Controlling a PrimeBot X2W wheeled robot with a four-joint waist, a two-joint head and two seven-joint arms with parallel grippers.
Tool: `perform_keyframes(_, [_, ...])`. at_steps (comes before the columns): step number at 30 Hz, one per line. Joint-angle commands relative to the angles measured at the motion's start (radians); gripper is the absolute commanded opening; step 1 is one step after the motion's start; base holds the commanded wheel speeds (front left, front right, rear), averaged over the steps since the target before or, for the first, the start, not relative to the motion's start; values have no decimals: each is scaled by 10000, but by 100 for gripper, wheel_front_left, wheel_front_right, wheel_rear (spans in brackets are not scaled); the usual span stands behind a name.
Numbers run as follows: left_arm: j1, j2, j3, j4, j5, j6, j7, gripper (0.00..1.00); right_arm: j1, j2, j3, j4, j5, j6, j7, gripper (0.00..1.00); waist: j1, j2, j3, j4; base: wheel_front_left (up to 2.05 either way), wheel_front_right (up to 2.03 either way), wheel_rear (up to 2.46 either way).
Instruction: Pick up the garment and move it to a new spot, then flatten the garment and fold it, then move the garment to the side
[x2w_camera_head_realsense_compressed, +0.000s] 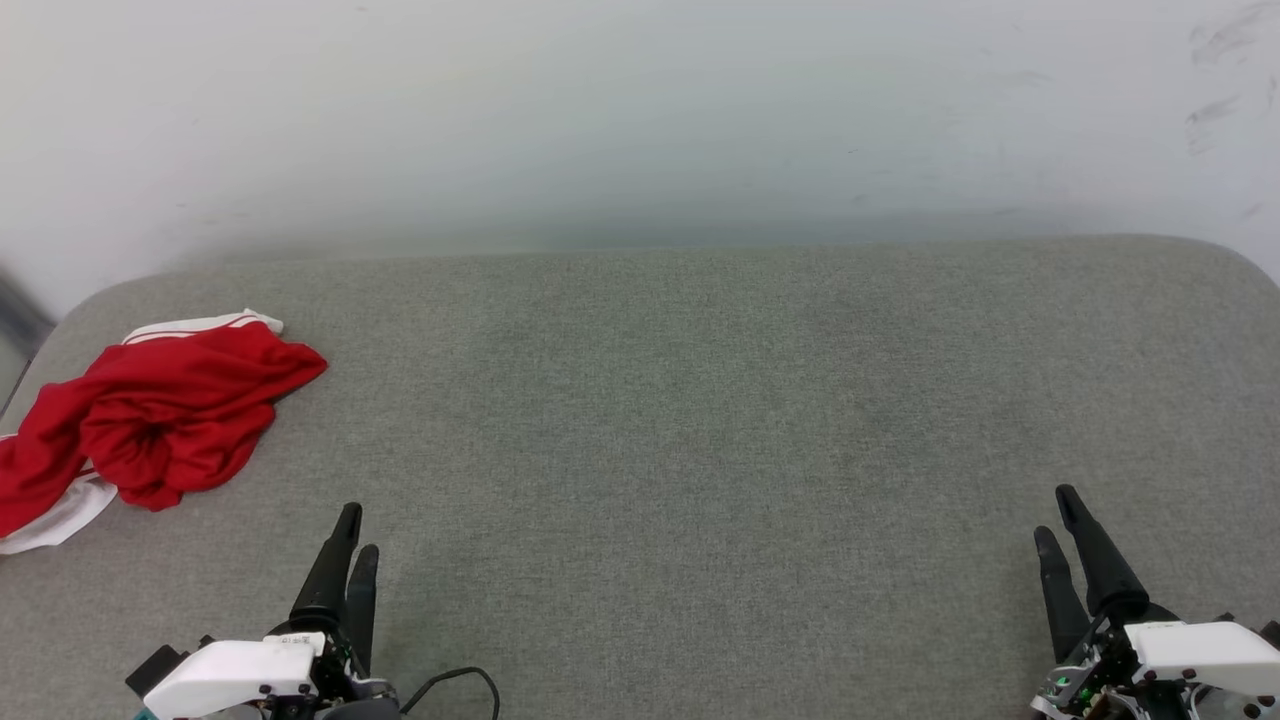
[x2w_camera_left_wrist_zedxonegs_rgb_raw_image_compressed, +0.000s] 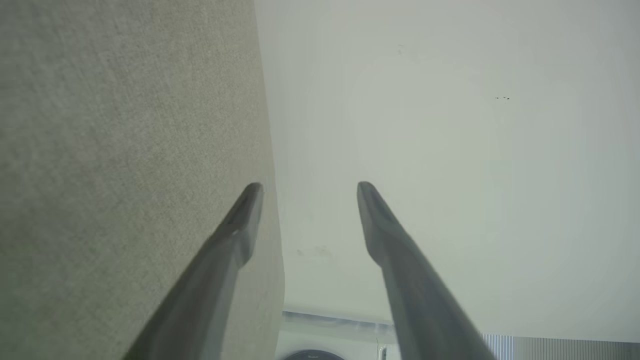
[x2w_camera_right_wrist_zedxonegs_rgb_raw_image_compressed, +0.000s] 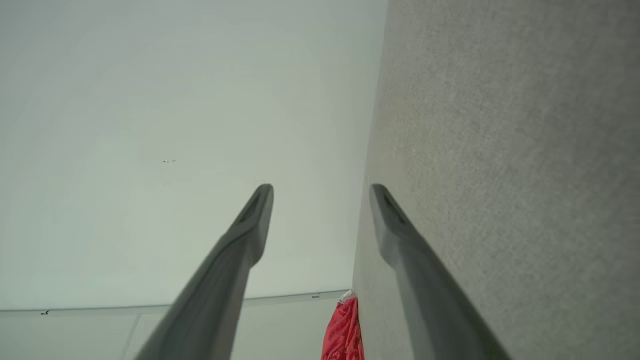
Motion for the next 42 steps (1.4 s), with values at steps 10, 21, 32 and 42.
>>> perform_keyframes(10, [82,19,-19,-561,486,-2,-552,100,-73,2,255,-357,-653,2,-542,100,0,0,9,-9,0,0,0])
perform_keyframes(21, [298,23,489,-803,1520,-2,-1036,100,-63,3,288,-606,-2321,2,-1033,100,0,0,10,-10,0,0,0])
perform_keyframes(32, [251,28,1298,-1266,3261,-2,-1467,100,-130,5,206,-1300,-5323,2,-1466,100,0,0,28,4,0,0,0])
perform_keyframes(42, [307,32,1499,-2316,5670,100,-1817,100,-172,6,385,-2298,-8299,3,-1819,100,0,0,98,9,0,0,0])
